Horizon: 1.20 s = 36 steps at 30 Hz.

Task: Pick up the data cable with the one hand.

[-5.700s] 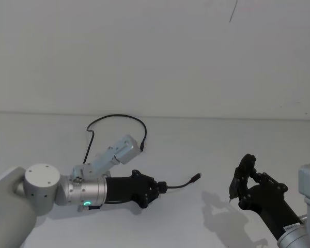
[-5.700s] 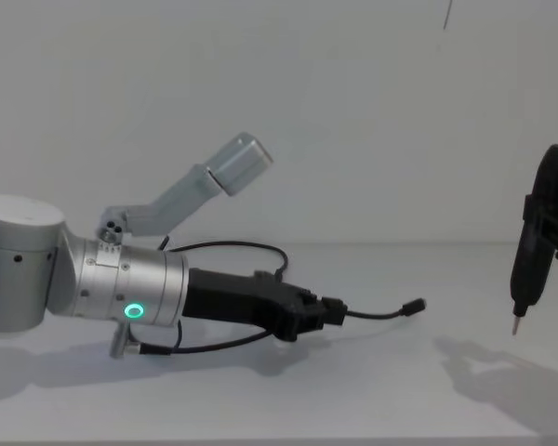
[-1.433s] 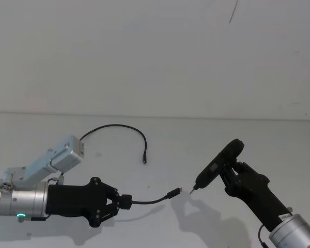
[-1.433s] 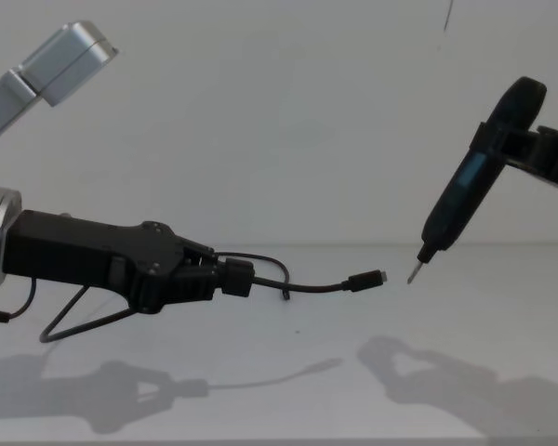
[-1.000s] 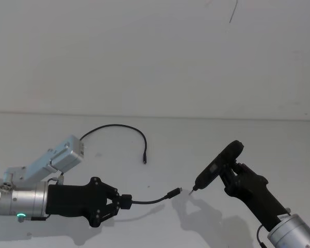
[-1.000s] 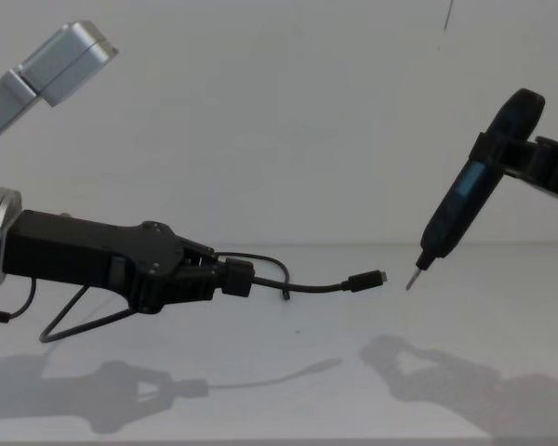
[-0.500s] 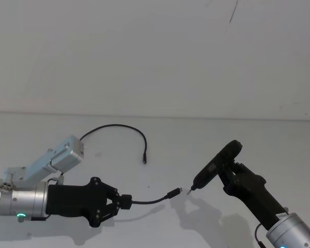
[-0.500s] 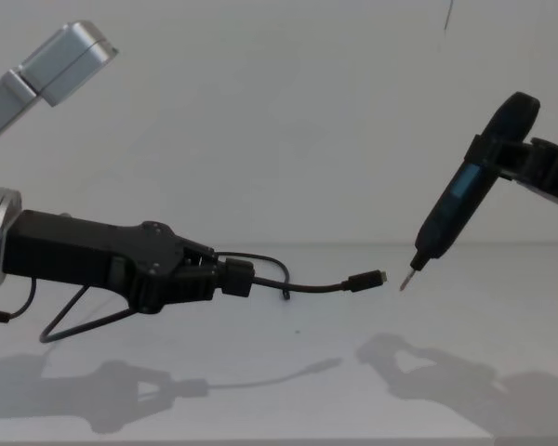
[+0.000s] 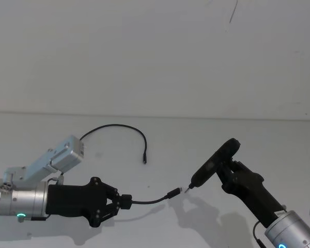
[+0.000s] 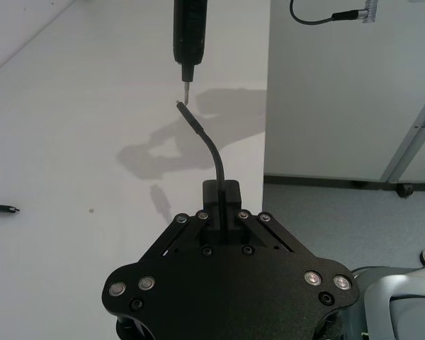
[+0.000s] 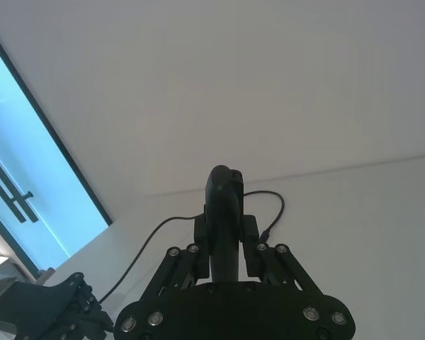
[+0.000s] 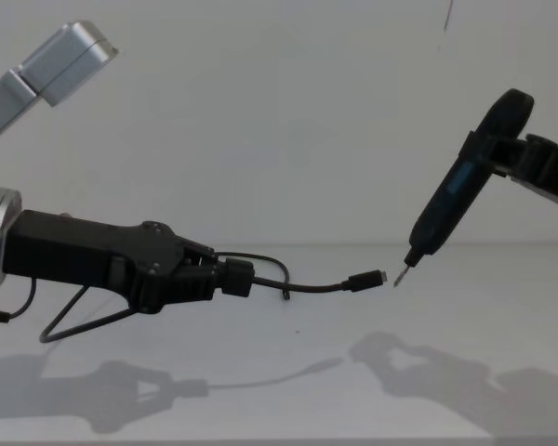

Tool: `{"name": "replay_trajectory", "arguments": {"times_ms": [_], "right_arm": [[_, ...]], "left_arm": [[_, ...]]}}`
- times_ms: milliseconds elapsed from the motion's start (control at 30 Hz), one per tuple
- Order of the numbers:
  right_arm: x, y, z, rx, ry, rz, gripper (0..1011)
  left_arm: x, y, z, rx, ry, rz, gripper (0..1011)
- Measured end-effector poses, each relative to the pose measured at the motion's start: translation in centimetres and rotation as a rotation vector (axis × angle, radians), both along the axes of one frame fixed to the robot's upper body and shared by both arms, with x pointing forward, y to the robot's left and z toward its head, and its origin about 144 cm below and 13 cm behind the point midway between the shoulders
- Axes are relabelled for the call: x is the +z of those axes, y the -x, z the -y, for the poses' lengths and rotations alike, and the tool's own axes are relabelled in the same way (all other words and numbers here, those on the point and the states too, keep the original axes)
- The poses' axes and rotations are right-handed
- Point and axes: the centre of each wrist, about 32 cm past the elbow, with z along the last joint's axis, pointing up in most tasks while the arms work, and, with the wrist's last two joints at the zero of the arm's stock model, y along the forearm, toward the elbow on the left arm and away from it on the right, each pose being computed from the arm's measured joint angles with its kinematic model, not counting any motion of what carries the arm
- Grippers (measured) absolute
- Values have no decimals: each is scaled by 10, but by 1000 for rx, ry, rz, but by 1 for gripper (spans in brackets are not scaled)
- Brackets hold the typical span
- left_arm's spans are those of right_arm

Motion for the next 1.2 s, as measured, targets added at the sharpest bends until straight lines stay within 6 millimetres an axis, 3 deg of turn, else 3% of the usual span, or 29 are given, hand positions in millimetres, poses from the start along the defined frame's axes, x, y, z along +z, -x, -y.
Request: {"name": "replay_trajectory", "arguments": {"times_ms": [1200], "right_arm": [[1, -6, -6, 35, -5, 9, 269]], "left_arm": [[0, 0, 0, 0, 0, 0, 43]]}}
